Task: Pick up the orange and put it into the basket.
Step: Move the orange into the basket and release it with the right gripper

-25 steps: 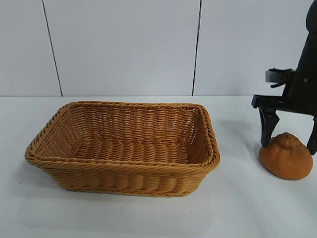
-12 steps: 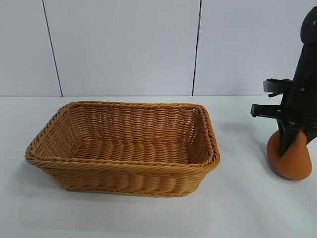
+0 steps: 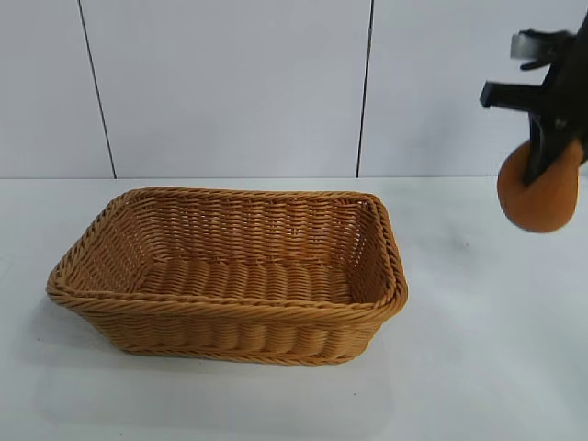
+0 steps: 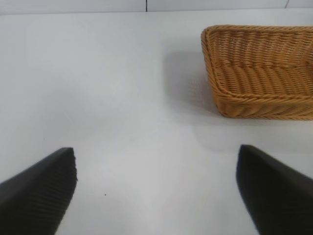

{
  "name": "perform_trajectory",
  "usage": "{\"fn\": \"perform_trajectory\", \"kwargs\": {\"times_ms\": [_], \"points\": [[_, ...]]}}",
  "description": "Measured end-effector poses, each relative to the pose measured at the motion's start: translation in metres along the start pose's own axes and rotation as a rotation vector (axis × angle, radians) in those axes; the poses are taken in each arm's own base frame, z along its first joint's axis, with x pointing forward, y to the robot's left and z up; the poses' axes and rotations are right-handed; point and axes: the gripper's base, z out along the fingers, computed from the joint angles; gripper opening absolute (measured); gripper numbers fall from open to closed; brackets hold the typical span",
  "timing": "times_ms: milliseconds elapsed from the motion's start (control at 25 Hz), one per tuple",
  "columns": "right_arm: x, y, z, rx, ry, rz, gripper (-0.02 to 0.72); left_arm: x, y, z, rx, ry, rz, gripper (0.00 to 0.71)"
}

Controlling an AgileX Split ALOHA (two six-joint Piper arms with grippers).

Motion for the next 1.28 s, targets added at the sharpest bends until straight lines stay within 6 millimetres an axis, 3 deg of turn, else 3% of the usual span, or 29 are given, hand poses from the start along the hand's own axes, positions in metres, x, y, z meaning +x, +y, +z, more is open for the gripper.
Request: {"fn": "perform_trajectory", "kwargs": {"times_ms": [120,240,600,760,960,1280], "points": [[-0.001,0.013,-0.021,-0.029,-0.049,-0.022,0.064,0.0,0.0,0.0,0.0,0.0,0.0,0.63],[0.002,0.038,-0.027,-0.054,-0.063,-0.079,0.064,0.0,0.0,0.0,0.0,0.0,0.0,0.63],[0.04,0.163,-0.021,-0.188,-0.115,-0.357,0.064,0.0,0.0,0.0,0.0,0.0,0.0,0.63],[0.058,0.207,-0.015,-0.248,-0.168,-0.444,0.064,0.0,0.0,0.0,0.0,0.0,0.0,0.63],[0.071,0.238,0.021,-0.258,-0.14,-0.501,0.064,0.0,0.0,0.0,0.0,0.0,0.0,0.63],[0.07,0.244,0.107,-0.213,-0.073,-0.481,0.064,0.0,0.0,0.0,0.0,0.0,0.0,0.63]]}}
